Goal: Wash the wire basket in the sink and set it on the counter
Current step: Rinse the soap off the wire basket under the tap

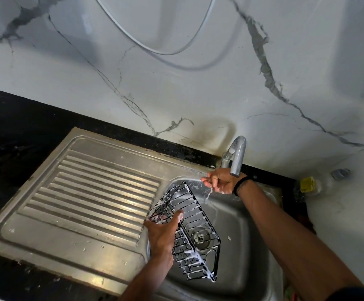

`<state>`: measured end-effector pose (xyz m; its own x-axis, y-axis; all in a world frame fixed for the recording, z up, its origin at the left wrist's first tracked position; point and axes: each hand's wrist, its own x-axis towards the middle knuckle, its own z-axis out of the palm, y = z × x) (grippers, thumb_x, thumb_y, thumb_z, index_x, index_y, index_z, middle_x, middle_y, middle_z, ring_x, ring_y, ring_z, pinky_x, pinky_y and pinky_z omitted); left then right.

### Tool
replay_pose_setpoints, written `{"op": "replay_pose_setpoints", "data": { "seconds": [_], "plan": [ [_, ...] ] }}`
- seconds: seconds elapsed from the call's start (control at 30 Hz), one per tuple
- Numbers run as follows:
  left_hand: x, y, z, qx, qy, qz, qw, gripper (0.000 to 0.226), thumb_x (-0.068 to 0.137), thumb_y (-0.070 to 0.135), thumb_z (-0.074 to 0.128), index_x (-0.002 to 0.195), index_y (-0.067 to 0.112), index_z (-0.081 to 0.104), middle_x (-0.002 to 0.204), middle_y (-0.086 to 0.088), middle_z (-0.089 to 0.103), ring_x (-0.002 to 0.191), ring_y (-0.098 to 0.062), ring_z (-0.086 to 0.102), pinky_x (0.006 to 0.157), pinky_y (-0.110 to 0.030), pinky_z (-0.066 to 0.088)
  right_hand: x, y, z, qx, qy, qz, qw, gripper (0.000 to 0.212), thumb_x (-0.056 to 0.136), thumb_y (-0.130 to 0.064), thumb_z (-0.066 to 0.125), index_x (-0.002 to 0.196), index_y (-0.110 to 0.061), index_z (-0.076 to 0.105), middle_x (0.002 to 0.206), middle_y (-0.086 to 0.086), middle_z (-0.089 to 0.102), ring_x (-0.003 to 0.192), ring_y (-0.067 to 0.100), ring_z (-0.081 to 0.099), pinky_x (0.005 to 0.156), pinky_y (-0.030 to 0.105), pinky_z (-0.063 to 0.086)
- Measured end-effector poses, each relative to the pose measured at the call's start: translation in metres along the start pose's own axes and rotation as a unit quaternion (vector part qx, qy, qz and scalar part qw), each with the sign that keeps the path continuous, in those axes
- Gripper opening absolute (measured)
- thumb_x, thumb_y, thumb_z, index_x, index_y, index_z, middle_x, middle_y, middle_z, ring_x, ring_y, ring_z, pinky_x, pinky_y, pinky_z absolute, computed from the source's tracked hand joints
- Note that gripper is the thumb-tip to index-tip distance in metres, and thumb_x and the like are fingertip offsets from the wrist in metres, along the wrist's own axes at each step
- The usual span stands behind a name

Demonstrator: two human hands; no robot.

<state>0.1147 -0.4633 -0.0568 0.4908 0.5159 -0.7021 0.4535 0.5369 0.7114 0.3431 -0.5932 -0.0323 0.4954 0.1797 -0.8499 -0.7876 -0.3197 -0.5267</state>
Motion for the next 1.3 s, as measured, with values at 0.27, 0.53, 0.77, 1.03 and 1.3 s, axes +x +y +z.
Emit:
{"op": "replay_pose_setpoints", "data": {
  "seconds": [0.27, 0.53, 0.77, 1.03, 1.3],
  "plan": [
    [0.002, 0.002, -0.003, 0.005, 0.022, -0.008, 1.0, 0.125, 0.068, 0.037, 0.096, 0.158, 0.014, 0.012, 0.152, -0.019, 0.048, 0.13, -0.033, 0.055, 0.112, -0.053, 0.046, -0.003, -0.014, 0.015, 0.045, -0.01, 0.012, 0.999, 0.043, 0.088, 0.022, 0.026, 0.098, 0.009, 0.065, 0.112, 0.024, 0.069, 0.105, 0.036, 0.068, 0.09, 0.043, 0.059],
    [0.004, 0.004, -0.001, 0.001, 0.022, -0.016, 1.0, 0.134, 0.07, 0.031, 0.095, 0.161, 0.01, 0.001, 0.156, -0.02, 0.043, 0.133, -0.032, 0.053, 0.114, -0.052, 0.044, -0.008, -0.016, 0.008, -0.073, -0.11, -0.108, 0.985, 0.039, 0.093, 0.01, 0.039, 0.12, 0.006, 0.066, 0.133, 0.02, 0.065, 0.125, 0.031, 0.062, 0.108, 0.043, 0.05],
    [0.0, 0.004, -0.001, -0.01, 0.019, -0.03, 0.999, 0.134, 0.067, 0.034, 0.097, 0.161, 0.014, 0.003, 0.148, -0.017, 0.052, 0.128, -0.031, 0.056, 0.114, -0.047, 0.043, -0.017, -0.007, -0.013, -0.009, -0.2, -0.123, 0.972, 0.042, 0.095, 0.006, 0.038, 0.133, 0.014, 0.054, 0.133, 0.028, 0.063, 0.125, 0.039, 0.062, 0.107, 0.044, 0.05],
    [0.001, 0.002, -0.001, -0.021, 0.009, -0.027, 0.999, 0.129, 0.074, 0.028, 0.093, 0.162, 0.013, 0.0, 0.142, -0.014, 0.056, 0.127, -0.033, 0.057, 0.115, -0.047, 0.04, -0.029, 0.023, -0.019, -0.591, 0.075, -0.31, 0.741, 0.036, 0.104, -0.026, 0.044, 0.134, -0.018, 0.062, 0.142, 0.005, 0.059, 0.117, 0.025, 0.065, 0.103, 0.038, 0.051],
    [-0.004, 0.001, 0.001, 0.006, 0.012, -0.024, 1.0, 0.128, 0.077, 0.028, 0.091, 0.163, 0.011, -0.002, 0.155, -0.016, 0.047, 0.134, -0.033, 0.053, 0.118, -0.046, 0.037, -0.035, 0.058, -0.025, -0.579, 0.154, -0.485, 0.637, 0.042, 0.092, -0.004, 0.055, 0.133, 0.0, 0.061, 0.128, 0.019, 0.066, 0.108, 0.031, 0.067, 0.099, 0.031, 0.049]
  ]
}}
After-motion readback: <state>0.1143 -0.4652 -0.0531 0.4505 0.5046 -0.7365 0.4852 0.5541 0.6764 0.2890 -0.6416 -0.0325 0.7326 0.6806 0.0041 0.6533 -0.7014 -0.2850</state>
